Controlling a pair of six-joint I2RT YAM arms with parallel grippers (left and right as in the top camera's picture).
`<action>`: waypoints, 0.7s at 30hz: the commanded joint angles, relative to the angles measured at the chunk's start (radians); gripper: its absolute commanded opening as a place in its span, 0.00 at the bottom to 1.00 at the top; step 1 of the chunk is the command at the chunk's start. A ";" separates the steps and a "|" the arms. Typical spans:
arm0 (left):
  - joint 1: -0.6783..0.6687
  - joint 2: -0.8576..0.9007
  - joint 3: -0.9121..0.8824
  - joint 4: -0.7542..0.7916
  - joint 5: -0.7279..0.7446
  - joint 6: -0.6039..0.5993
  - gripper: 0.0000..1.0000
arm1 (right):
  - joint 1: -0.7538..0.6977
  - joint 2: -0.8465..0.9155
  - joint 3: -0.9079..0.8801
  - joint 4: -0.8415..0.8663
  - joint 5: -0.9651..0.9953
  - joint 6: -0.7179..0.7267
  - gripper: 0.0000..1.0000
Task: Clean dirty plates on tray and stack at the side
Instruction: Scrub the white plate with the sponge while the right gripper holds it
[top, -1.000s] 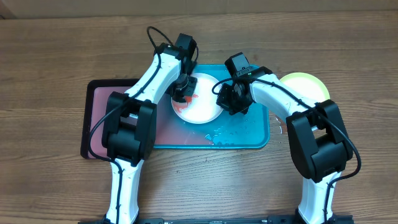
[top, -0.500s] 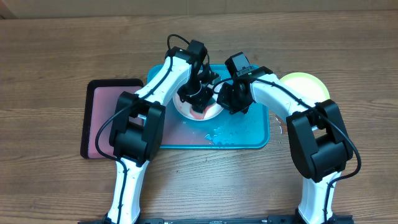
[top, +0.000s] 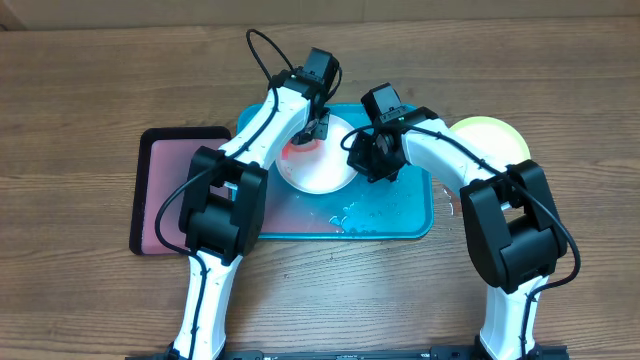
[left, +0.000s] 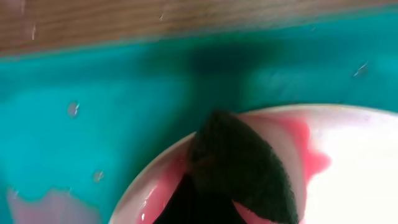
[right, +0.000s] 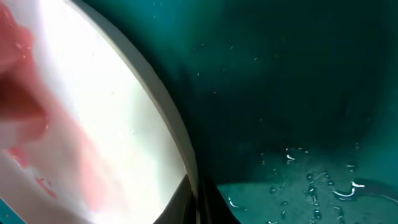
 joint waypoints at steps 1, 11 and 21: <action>0.026 0.050 -0.013 -0.108 -0.031 0.057 0.04 | 0.002 0.010 -0.023 -0.023 0.012 -0.014 0.04; 0.026 0.050 -0.013 -0.323 0.516 0.638 0.04 | 0.002 0.010 -0.023 -0.020 0.012 -0.014 0.04; -0.001 0.050 -0.022 -0.372 0.603 0.848 0.04 | 0.002 0.010 -0.023 -0.020 0.012 -0.018 0.04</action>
